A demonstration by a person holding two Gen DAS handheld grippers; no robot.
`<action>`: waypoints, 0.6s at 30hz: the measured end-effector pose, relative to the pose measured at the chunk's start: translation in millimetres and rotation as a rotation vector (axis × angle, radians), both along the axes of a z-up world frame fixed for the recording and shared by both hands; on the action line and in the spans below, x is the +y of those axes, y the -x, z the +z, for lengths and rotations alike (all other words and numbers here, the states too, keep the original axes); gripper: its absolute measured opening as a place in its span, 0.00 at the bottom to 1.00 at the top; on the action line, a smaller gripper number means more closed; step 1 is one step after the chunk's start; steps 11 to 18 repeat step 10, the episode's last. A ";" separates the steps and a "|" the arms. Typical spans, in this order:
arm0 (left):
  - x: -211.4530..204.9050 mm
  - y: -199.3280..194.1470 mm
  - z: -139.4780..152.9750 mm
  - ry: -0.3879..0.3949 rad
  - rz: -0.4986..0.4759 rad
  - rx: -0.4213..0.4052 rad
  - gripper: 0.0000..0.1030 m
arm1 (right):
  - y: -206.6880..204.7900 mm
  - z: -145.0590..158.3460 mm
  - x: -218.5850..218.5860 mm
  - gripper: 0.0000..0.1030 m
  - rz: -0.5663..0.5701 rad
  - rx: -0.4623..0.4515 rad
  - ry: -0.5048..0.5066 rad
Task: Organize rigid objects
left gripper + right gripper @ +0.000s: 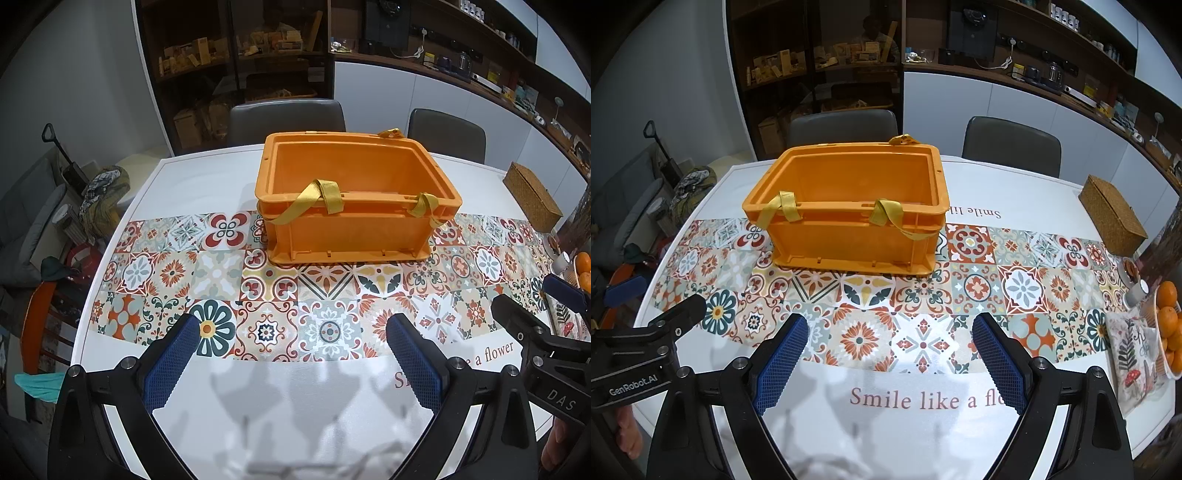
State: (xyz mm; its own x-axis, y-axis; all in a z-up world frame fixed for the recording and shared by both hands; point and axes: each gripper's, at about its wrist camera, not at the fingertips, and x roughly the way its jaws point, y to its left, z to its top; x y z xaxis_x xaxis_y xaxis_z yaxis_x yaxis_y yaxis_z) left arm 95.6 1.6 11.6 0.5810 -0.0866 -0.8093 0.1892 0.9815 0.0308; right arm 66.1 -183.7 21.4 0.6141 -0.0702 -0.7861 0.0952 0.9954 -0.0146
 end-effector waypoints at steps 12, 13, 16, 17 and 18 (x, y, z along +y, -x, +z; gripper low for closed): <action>-0.3 1.4 -0.5 0.005 -0.010 0.004 1.00 | -0.1 -1.1 0.5 0.88 -0.002 0.004 -0.006; -0.3 1.4 -0.5 0.005 -0.010 0.004 1.00 | -0.1 -1.1 0.5 0.88 -0.002 0.004 -0.006; -0.3 1.4 -0.5 0.005 -0.010 0.004 1.00 | -0.1 -1.1 0.5 0.88 -0.002 0.004 -0.006; -0.3 1.4 -0.5 0.005 -0.010 0.004 1.00 | -0.1 -1.1 0.5 0.88 -0.002 0.004 -0.006; -0.3 1.4 -0.5 0.005 -0.010 0.004 1.00 | -0.1 -1.1 0.5 0.88 -0.002 0.004 -0.006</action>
